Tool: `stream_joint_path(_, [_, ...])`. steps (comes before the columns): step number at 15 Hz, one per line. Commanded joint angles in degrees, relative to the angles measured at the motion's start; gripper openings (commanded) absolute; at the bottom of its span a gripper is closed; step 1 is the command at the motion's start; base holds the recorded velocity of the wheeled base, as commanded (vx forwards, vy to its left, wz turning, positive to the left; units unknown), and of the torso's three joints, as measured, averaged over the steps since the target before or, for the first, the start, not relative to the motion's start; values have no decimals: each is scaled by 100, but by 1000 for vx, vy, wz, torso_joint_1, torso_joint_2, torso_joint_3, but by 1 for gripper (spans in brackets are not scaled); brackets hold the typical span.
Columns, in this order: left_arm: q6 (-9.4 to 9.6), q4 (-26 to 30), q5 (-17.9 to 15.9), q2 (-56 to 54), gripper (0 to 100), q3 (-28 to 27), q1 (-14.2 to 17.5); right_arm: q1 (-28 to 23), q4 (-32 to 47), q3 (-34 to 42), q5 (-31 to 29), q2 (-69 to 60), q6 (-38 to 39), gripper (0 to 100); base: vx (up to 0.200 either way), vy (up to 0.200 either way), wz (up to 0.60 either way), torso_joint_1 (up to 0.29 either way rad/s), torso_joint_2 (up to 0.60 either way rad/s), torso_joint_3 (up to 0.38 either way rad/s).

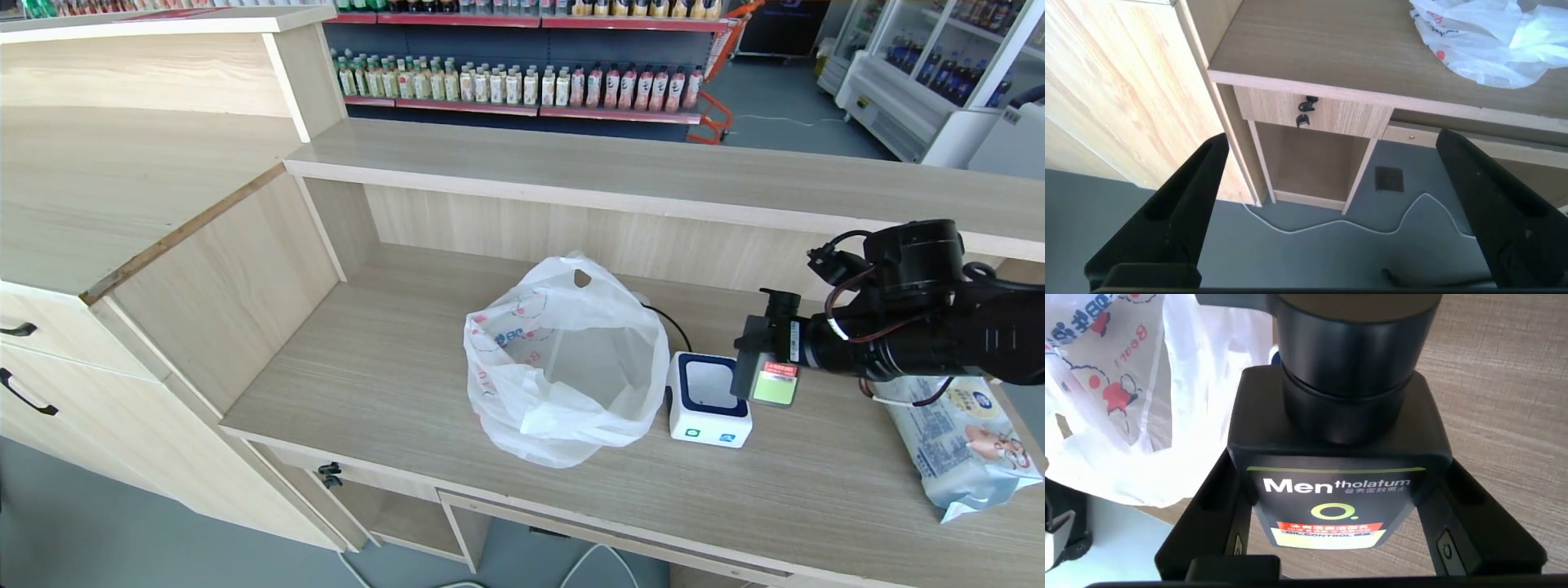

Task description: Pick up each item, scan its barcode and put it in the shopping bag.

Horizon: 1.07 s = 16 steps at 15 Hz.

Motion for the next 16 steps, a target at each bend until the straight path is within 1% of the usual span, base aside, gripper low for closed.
stream_joint_path(1, [2, -1, 1, 9, 100, 0, 1, 55, -21, 34, 1, 56, 8, 0, 0, 0, 0, 0, 0, 0])
stream_joint_path(3, [2, -1, 1, 9, 100, 0, 1, 222, -478, 192, 1, 126, 16, 0, 0, 0, 0, 0, 0, 0])
stream_joint_path(5, [2, -1, 1, 9, 100, 0, 1, 248, -689, 227, 10, 196, -1, 0, 0, 0, 0, 0, 0, 0])
stream_joint_path(16, [2, -1, 1, 9, 100, 0, 1, 266, -1207, 245, 10, 557, -1, 0, 0, 0, 0, 0, 0, 0])
